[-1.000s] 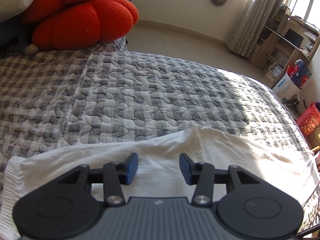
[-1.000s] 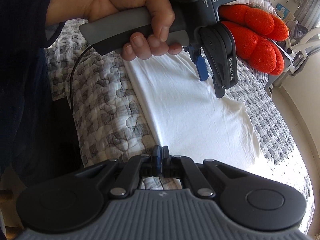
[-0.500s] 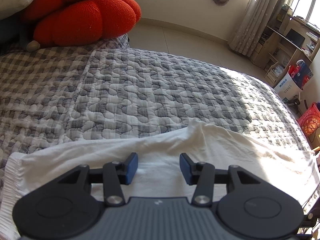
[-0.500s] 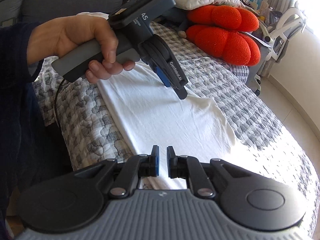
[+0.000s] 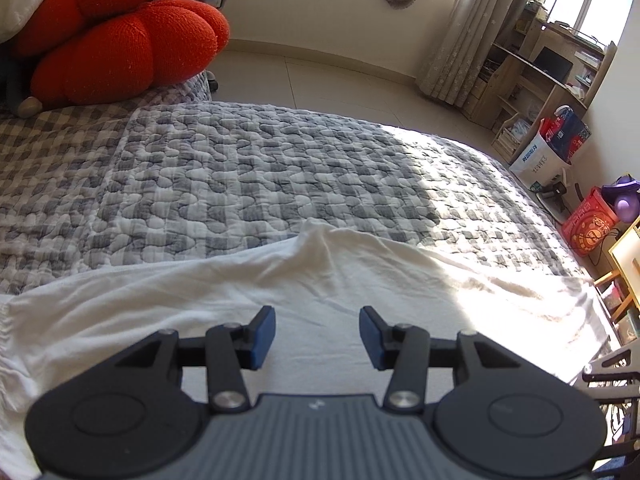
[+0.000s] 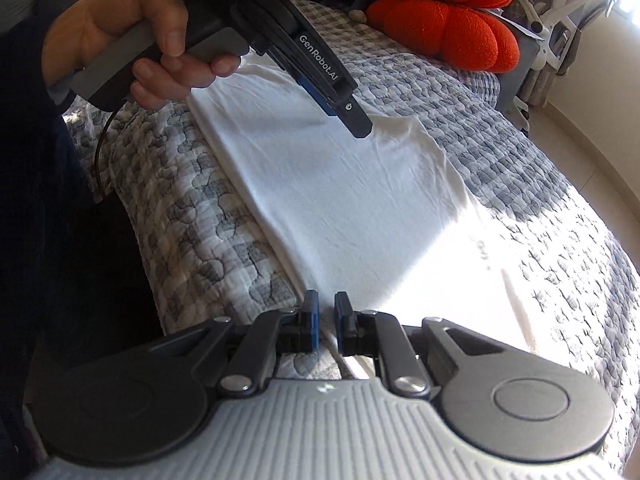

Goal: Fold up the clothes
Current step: 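Move both open grippers back over the waistband of the pants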

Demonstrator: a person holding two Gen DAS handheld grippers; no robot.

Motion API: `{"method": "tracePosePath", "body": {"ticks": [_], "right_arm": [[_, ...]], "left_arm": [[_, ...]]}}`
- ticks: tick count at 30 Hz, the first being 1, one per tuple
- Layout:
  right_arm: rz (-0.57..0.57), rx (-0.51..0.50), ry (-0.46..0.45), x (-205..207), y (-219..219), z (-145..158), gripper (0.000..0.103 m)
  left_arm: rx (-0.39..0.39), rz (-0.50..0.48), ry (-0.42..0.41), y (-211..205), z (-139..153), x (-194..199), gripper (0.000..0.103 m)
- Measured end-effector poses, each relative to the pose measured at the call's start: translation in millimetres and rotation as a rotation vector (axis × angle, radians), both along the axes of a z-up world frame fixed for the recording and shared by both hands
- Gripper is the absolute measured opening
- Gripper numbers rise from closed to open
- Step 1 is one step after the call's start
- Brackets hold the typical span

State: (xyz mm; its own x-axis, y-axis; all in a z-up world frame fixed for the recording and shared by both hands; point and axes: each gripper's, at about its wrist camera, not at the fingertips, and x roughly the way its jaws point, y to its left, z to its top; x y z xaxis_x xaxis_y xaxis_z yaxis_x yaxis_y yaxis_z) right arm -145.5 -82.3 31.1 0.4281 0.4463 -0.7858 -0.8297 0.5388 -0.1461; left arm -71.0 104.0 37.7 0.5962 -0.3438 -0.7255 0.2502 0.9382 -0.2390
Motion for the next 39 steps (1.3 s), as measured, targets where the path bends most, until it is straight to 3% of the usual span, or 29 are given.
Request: {"method": "tracePosePath", "body": {"ticks": [3,4,6,9,13,20,22,25,28,31,35,39], "right_arm": [[-0.155,0.042,-0.054,14,-20,12,0.018],[-0.24,0.058,-0.056,24,-28,15,0.022],[-0.304,0.068,-0.024,35,-39,13,0.022],[-0.204,-0.012,0.032,26,-35,-1,0.022],[-0.081,-0.002,0.105,11,-42,0,0.021],[-0.158,0.051,-0.012,5,-66,14,0.02],[-0.16,0.065,-0.01,7,-62,14,0.02],[-0.113,-0.031,0.032,7,-46,-4,0.02],[-0.079,-0.027,0.035,5,-46,-1,0.02],[-0.152,0.004,-0.014,14,-48,5,0.02],[-0.365,0.081,-0.069,47,-51,16,0.035],[-0.465,0.165,-0.063,82,-39,22,0.035]], "left_arm": [[0.007,-0.024,0.0,-10,-2,-5,0.048],[0.01,-0.028,0.004,-14,-4,-6,0.048],[0.016,-0.041,0.018,-21,-10,-7,0.049],[0.06,-0.066,0.005,-31,-13,-13,0.049],[0.049,-0.082,0.009,-33,-9,-18,0.049],[0.028,-0.117,0.018,-43,-8,-26,0.049],[0.034,-0.132,0.021,-49,-10,-29,0.05],[0.034,-0.148,0.023,-55,-13,-32,0.057],[-0.032,-0.141,0.06,-49,-11,-32,0.057],[-0.055,-0.132,0.075,-47,-12,-34,0.057],[-0.073,-0.114,0.085,-44,-11,-34,0.057],[-0.179,0.04,0.097,-8,-1,-25,0.057]]}}
